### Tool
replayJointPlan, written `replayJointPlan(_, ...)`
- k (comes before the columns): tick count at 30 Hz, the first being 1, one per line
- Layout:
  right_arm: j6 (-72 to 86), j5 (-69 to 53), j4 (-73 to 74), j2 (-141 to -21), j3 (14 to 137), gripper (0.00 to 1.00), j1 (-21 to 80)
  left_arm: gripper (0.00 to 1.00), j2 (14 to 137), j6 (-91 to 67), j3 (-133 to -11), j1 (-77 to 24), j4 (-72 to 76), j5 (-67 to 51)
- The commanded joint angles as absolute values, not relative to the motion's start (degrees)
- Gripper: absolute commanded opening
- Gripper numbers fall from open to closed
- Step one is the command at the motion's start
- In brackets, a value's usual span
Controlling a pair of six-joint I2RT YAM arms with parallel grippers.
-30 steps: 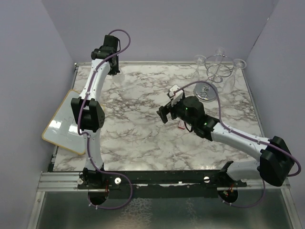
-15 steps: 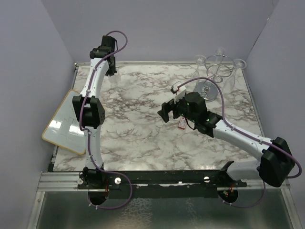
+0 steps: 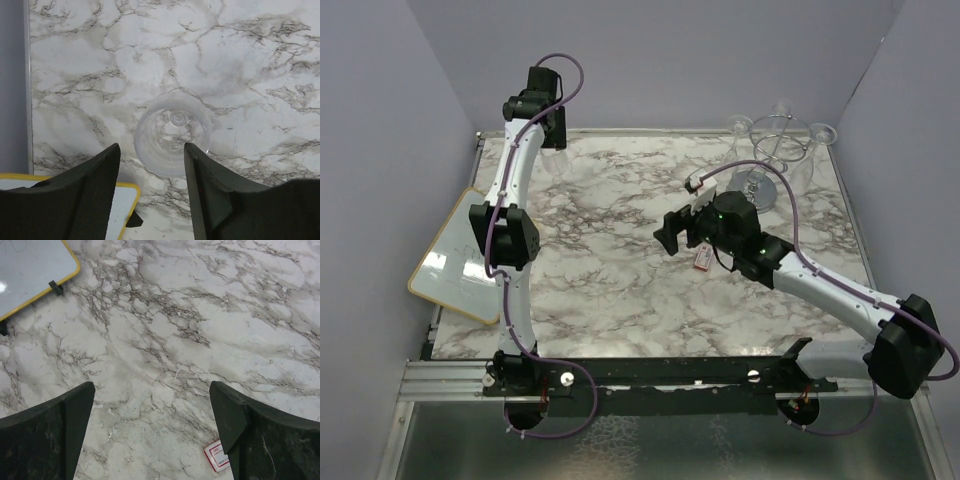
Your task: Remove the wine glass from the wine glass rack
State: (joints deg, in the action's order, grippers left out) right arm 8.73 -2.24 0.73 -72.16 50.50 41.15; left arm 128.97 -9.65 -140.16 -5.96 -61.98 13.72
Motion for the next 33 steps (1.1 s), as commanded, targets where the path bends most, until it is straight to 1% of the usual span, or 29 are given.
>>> replayJointPlan(1,9.2,0.0,4.8,-69.8,53.8,1.0,40.8,0.58,123.8,-9.6,-141.7,-5.6,-62.2,13.0)
replayJointPlan(6,9.9,4.6,9.4,-68.5,56.7,1.0,40.8,0.62,116.9,-10.0,-139.5,-5.7,-61.8,11.6)
replayJointPlan(9,10.4,8.1,13.4,-68.3,59.8,1.0,40.6,0.63,110.7,-10.6,-134.9,-5.8,-59.9,7.0)
replayJointPlan(14,10.8,12.2,18.7,-67.5,64.6,1.0,40.0,0.66,96.5,-12.0,-118.2,-7.4,-50.5,-5.8)
replayJointPlan(18,10.8,16.0,22.8,-66.8,68.9,1.0,39.2,0.68,83.3,-16.0,-99.8,-9.7,-37.5,-17.7)
replayJointPlan(21,10.2,18.2,25.4,-67.0,72.0,1.0,38.3,0.69,76.6,-19.1,-89.3,-11.8,-29.5,-24.1)
replayJointPlan(24,10.5,19.6,27.2,-67.2,74.7,1.0,36.7,0.7,71.9,-21.3,-79.9,-14.7,-21.1,-26.5)
replayJointPlan(27,11.5,17.2,27.9,-67.2,76.2,1.0,33.2,0.7,70.0,-22.4,-72.1,-18.6,-14.8,-28.2)
replayJointPlan(30,12.1,12.8,28.5,-68.1,77.5,1.0,28.3,0.71,70.2,-22.1,-67.5,-22.3,-10.7,-29.5)
replayJointPlan(33,14.1,5.6,29.8,-69.5,79.5,1.0,18.4,0.71,71.6,-20.5,-65.5,-24.9,-8.7,-30.4)
